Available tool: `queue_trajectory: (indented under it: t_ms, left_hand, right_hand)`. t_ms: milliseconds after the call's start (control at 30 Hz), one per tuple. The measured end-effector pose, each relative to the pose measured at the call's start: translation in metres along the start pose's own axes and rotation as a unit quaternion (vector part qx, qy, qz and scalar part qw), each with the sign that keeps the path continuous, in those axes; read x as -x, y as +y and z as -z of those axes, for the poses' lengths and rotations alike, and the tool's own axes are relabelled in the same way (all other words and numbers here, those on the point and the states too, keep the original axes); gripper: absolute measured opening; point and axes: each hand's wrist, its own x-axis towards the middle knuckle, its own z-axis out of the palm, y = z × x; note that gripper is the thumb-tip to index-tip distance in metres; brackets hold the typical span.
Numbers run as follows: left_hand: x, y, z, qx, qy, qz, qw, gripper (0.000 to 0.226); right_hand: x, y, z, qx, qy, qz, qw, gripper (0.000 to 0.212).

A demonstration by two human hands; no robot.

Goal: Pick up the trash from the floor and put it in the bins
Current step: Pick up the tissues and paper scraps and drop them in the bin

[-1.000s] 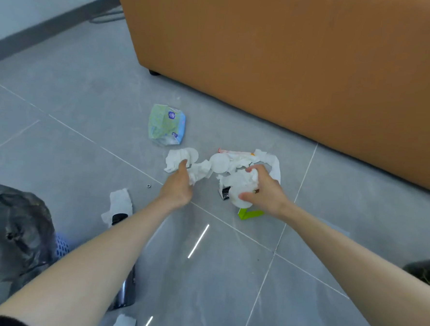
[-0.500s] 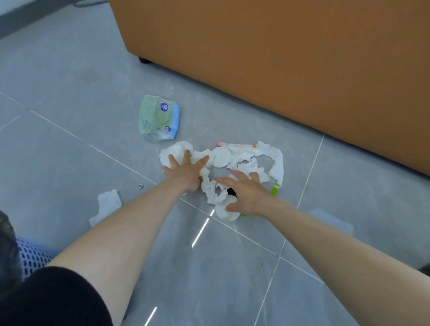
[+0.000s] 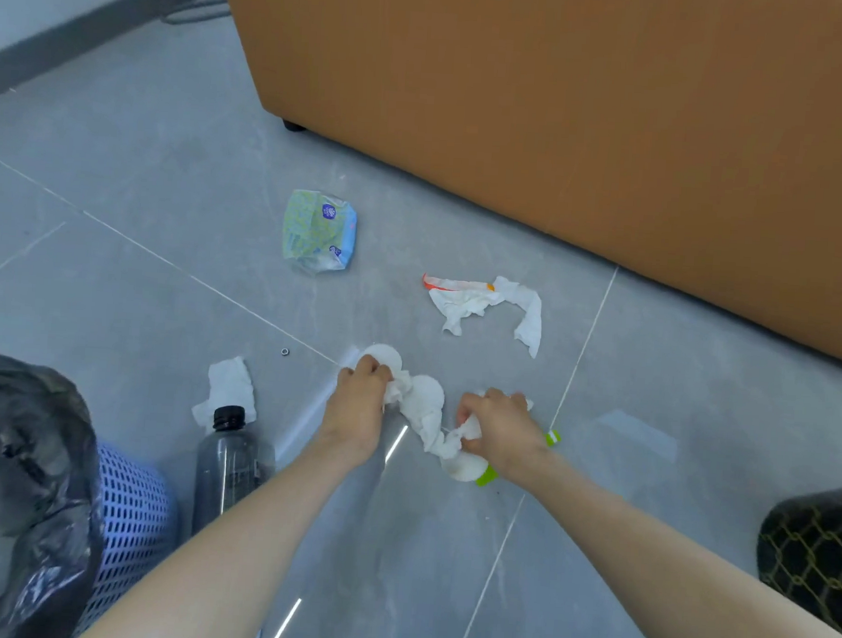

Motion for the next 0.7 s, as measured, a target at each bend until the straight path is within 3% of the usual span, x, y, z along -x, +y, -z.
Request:
queue_trajectory:
  t_ms: [100, 233, 400, 467, 567, 633, 700]
  left_hand:
    - [0.016, 0.007, 0.005, 0.03, -0.009, 0.01, 0.999, 0.027]
    - [0.028, 0.022, 0.029, 0.071, -0.015, 0.014, 0.997, 0.029]
    - [0.036, 0.06, 0.088, 0.088, -0.013, -0.021, 0.996, 0.002]
    - [0.042, 0.083, 0.114, 0.1, -0.002, -0.048, 0.994, 0.016]
    - [0.054, 0.12, 0.151, 0.145, 0.01, -0.084, 0.986, 0.011]
    - [0.062, 0.144, 0.171, 0.166, 0.012, -0.089, 0.982, 0.024]
    - [0.072, 0.169, 0.188, 0.196, 0.01, -0.091, 0.976, 0.024]
  right_hand:
    - [0.017, 0.005, 0.007, -0.098, -0.005, -0.011, 0.995, 0.015]
    - [0.044, 0.008, 0.032, -0.189, 0.023, -0.036, 0.981, 0.02]
    - [0.079, 0.013, 0.089, -0.253, 0.073, -0.06, 0.963, 0.019]
    - [0.096, 0.015, 0.115, -0.286, 0.097, -0.065, 0.951, 0.017]
    - [0.129, 0.019, 0.155, -0.328, 0.144, -0.085, 0.93, 0.019]
    - [0.151, 0.024, 0.177, -0.343, 0.172, -0.09, 0.919, 0.017]
    - [0.174, 0.029, 0.197, -0.369, 0.192, -0.087, 0.905, 0.016]
